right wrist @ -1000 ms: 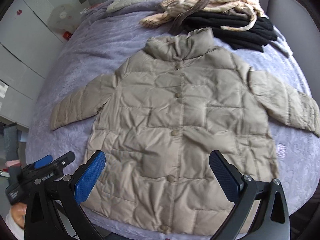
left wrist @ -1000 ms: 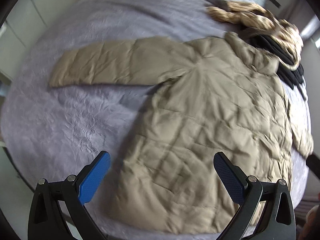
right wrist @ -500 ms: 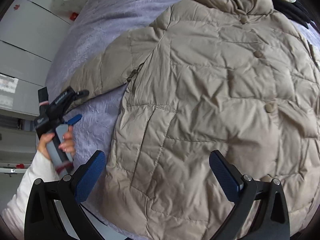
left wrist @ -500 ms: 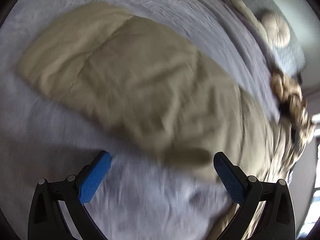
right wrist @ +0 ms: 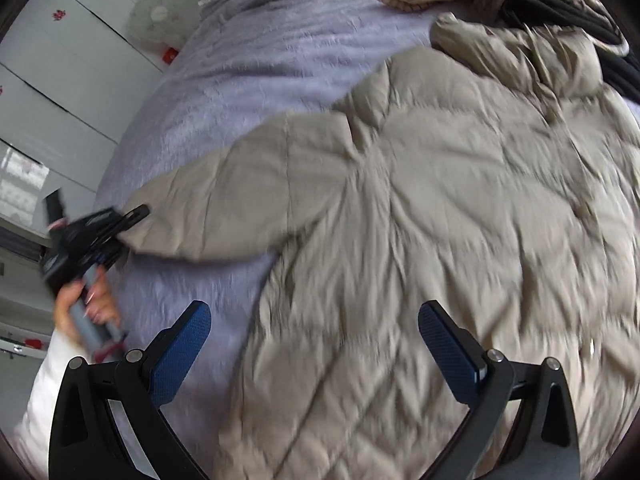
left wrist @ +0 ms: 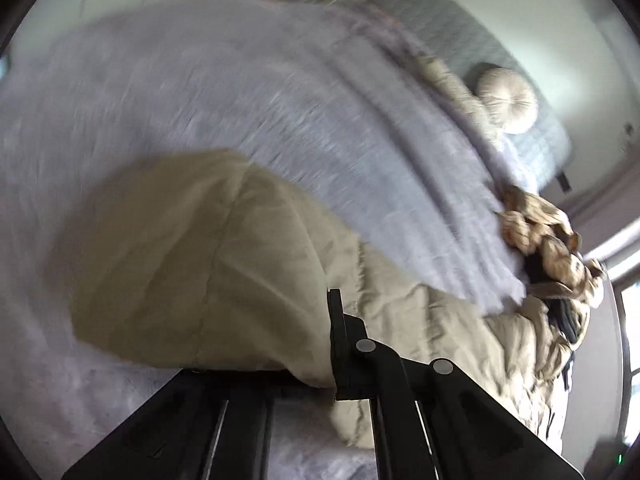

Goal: Fold large clothes

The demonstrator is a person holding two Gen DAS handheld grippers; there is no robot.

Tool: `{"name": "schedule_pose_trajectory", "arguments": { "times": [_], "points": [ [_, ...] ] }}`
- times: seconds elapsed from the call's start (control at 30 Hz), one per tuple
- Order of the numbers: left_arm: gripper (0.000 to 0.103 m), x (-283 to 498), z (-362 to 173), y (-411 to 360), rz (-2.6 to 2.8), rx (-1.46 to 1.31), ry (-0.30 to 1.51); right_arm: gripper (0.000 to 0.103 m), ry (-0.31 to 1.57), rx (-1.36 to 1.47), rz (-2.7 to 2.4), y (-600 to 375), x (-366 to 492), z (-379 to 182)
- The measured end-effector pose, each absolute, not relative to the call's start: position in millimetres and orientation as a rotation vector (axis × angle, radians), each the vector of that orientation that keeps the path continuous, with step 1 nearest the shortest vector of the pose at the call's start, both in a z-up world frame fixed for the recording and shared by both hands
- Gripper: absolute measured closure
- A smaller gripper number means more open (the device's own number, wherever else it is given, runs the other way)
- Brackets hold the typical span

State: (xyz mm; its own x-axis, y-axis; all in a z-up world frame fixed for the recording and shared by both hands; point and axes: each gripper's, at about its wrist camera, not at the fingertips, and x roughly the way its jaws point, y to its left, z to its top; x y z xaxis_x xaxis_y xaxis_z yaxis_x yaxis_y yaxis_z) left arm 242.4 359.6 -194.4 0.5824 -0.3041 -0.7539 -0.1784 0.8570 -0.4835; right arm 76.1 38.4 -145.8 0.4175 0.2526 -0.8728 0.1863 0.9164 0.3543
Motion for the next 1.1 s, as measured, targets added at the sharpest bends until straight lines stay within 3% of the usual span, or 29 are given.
{"name": "schedule_pose_trajectory", "arguments": {
  "times": [0.1,0.17,0.2,0.23,0.27,0.5,0.77,1.0,1.1],
  "points": [
    [0.097,239.4,-163.0,349.1,-0.126,-0.499,0.898,0.002,1.102,0.453,0.041,35.6,101.1,-151.4],
    [0.097,234.4,-144.2,344.3,-0.157,-0.466,0.862,0.026,1.084,0.483,0.047,34.8,117.8,-157.6],
    [0.097,232.1,-133.8,338.9,-0.177,-0.445,0.840,0.059,1.101,0.513,0.054,34.2,129.3,-166.1],
    [0.097,227.3,-124.6,335.8,-0.194,-0.430,0.824,0.078,1.114,0.544,0.063,33.9,135.6,-174.1],
    [0.097,225.6,-115.7,326.8,-0.213,-0.413,0.808,0.081,1.123,0.586,0.074,33.5,143.2,-182.7],
    [0.097,209.6,-67.2,245.1,-0.409,-0.328,0.768,0.084,1.242,0.628,0.176,53.8,170.4,-236.1],
    [0.097,180.1,-52.0,72.2,-0.625,-0.133,0.773,0.084,1.148,0.705,0.124,-44.0,98.5,-190.5],
    [0.096,151.4,-120.5,-82.2,-0.655,0.190,0.900,0.084,1.140,0.604,-0.218,-174.4,6.0,-170.7],
    [0.096,138.4,-160.0,-106.0,-0.615,0.328,0.967,0.084,1.151,0.634,-0.263,-200.3,-10.7,-174.8]
  ]
}}
